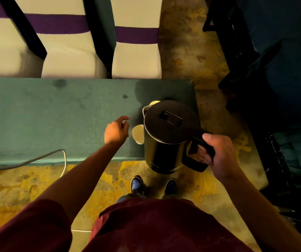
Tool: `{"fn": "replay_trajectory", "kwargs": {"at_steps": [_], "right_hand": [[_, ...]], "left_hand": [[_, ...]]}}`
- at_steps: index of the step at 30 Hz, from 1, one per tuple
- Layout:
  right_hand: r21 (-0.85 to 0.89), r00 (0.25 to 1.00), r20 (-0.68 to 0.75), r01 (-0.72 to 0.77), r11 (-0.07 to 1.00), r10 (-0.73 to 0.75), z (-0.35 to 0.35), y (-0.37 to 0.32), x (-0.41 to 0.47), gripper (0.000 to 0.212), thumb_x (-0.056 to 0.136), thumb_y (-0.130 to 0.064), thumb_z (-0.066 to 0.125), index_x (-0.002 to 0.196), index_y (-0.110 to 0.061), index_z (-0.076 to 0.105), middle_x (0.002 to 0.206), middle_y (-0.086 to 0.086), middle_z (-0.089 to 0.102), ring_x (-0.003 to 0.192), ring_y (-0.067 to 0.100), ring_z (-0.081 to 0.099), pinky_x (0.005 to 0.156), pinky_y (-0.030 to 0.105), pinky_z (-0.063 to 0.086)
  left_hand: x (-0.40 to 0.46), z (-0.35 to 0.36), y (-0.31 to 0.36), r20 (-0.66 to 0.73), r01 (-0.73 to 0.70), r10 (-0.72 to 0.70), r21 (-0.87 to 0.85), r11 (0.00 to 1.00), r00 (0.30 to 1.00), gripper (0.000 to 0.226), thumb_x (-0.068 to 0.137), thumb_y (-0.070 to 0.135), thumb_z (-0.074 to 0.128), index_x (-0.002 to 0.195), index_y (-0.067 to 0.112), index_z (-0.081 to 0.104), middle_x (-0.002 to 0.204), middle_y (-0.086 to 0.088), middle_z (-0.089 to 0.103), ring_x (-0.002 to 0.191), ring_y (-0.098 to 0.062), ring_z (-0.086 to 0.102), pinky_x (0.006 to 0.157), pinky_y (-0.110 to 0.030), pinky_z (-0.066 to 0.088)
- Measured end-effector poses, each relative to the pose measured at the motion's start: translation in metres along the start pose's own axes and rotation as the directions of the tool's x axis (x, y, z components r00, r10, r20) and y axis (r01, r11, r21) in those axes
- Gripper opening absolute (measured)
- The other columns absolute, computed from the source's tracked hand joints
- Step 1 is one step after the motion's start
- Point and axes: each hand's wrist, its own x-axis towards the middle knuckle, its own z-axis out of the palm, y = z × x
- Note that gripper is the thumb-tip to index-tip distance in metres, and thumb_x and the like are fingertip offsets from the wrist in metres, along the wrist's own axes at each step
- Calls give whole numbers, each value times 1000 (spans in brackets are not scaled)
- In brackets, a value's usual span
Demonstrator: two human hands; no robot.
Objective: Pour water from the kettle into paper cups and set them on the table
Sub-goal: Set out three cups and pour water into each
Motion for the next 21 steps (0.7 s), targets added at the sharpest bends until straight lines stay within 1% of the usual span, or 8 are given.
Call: {"fn": "replay_trajectory", "kwargs": {"at_steps": [3,5,8,10,13,16,18,21], "right_hand": [[52,998,-55,-22,998,24,-2,-7,6,41,78,-48,62,50,-19,53,45,0,43,41,18,42,47,21,36],[98,994,-107,2,995,9,-4,-13,10,40,76,-47,65,49,-19,57,45,5,43,41,20,42,46,20,37],[105,994,-13,112,988,-111,-7,-24,19,50,86,-45,62,48,-15,49,40,8,33,36,21,32,46,26,31],[119,992,15,122,985,-125,-11,-33,26,51,90,-42,57,49,-13,44,38,5,30,33,20,28,45,30,27],[150,992,18,122,981,-126,-22,-45,42,48,90,-40,54,53,-13,43,39,1,30,33,18,27,45,27,28],[180,993,37,108,978,-116,-33,-57,61,44,87,-41,55,53,-15,45,39,0,32,33,17,26,45,26,29],[176,992,63,93,980,-105,-45,-65,77,43,86,-43,56,53,-16,47,40,-1,32,34,16,26,44,27,28],[133,985,101,124,983,-138,-62,-73,99,44,86,-44,55,52,-16,48,40,-1,34,35,17,28,45,28,26]], "left_hand": [[5,-3,12,6,-25,25,-20,999,1000,23,99,22,49,115,23,65,64,-2,69,62,-16,70,64,-31,57],[8,-4,19,22,-33,34,-57,998,999,23,100,20,49,118,23,64,69,-4,70,64,-16,71,66,-32,59],[10,-4,31,29,-55,57,-76,996,998,25,101,20,48,122,23,61,72,-4,70,65,-14,70,71,-37,61],[11,0,40,16,-64,65,-69,996,998,25,101,21,48,123,24,61,72,-3,70,64,-15,70,72,-38,61],[16,3,55,-20,-75,74,-63,995,997,29,100,19,47,123,26,63,66,-4,67,59,-18,67,65,-36,60],[24,6,67,-84,-89,89,8,996,992,31,99,19,48,123,28,66,60,1,60,51,-13,57,52,-26,46],[30,9,74,-124,-56,58,16,998,991,31,99,20,49,123,29,66,59,2,58,50,-11,53,52,-22,39],[34,12,81,-158,7,-4,14,1000,987,30,98,21,49,120,29,68,58,-1,59,47,-11,49,52,-24,38]]}}
